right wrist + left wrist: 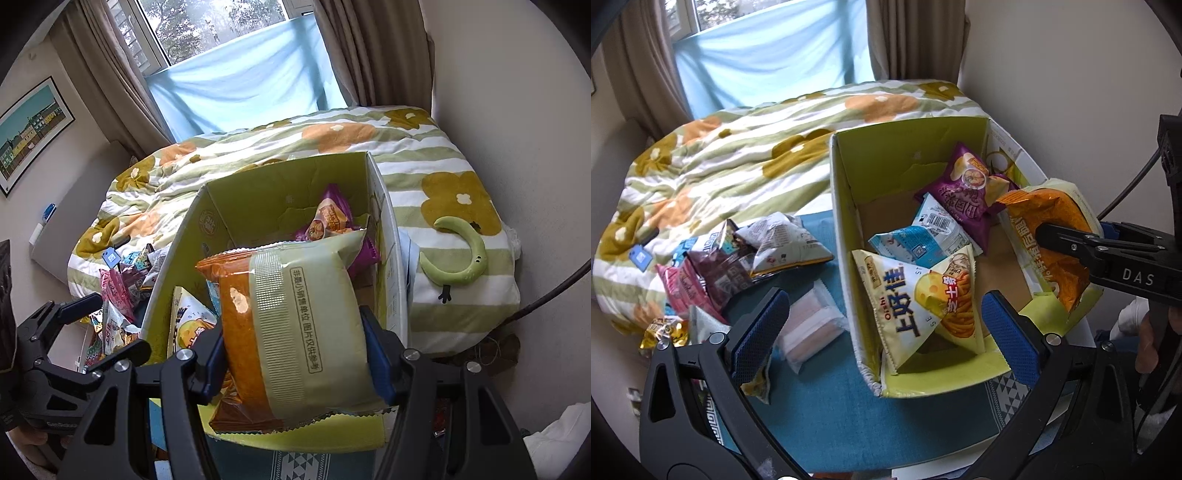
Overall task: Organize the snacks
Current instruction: 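Lower both held bags into the yellow box and open both tools, then withdraw both tools from the box back over the table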
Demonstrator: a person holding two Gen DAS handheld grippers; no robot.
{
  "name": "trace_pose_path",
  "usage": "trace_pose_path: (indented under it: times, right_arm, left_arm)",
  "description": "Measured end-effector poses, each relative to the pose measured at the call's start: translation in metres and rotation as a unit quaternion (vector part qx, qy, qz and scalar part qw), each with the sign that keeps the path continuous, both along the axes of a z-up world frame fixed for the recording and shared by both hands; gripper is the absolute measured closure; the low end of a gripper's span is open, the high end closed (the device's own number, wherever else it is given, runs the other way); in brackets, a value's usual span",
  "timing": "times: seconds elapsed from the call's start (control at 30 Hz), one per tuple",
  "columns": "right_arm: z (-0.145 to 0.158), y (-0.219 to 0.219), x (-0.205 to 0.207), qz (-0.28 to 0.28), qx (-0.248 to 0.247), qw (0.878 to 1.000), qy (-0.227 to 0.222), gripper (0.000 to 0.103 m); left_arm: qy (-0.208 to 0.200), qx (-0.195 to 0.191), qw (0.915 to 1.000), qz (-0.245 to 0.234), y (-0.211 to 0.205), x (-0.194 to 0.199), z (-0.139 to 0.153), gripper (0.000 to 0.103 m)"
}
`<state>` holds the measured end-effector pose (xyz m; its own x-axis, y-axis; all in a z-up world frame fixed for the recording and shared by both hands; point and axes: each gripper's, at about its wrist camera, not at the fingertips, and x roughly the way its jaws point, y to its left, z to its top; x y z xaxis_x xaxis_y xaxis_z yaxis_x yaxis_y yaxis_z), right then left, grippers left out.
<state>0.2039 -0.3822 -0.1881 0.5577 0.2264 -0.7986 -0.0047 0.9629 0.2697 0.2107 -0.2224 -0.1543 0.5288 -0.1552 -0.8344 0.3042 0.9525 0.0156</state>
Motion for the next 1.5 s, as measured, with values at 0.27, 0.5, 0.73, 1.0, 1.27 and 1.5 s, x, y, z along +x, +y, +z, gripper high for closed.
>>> trace_pose_path:
  times: [0.27, 0.5, 0.73, 1.0, 1.27, 1.5]
  right_arm:
    - [-0.024, 0.006, 0.001, -0.014, 0.018, 1.000, 0.012, 0.027]
    - [-0.019, 0.009, -0.010, -0.001, -0.031, 0.999, -0.016, 0.001]
    - [-0.003, 0.008, -0.021, 0.013, -0.014, 1.000, -0.021, 0.001]
    - [0.039, 0.010, -0.035, 0.014, -0.038, 0.997, -0.067, 0.001]
    - [0.077, 0.022, -0.052, 0.016, -0.062, 0.991, -0.119, 0.001]
    - [0.096, 0.068, -0.068, 0.016, -0.071, 0.985, -0.159, 0.001]
  left_arm:
    - [0.008, 0.010, 0.9997, 0.022, 0.014, -0.015, -0.009, 0.000]
    - [0.005, -0.004, 0.9993, 0.038, 0.017, -0.021, -0.008, 0.000]
    - [-0.020, -0.014, 0.9983, 0.053, 0.019, -0.034, 0.010, 0.000]
    - [-0.073, -0.017, 0.9947, 0.070, 0.029, -0.055, 0.051, 0.000]
    - [-0.111, -0.021, 0.9896, 0.089, 0.067, -0.080, 0.079, 0.000]
    - [-0.130, -0.025, 0.9857, 0.105, 0.139, -0.090, 0.090, 0.000]
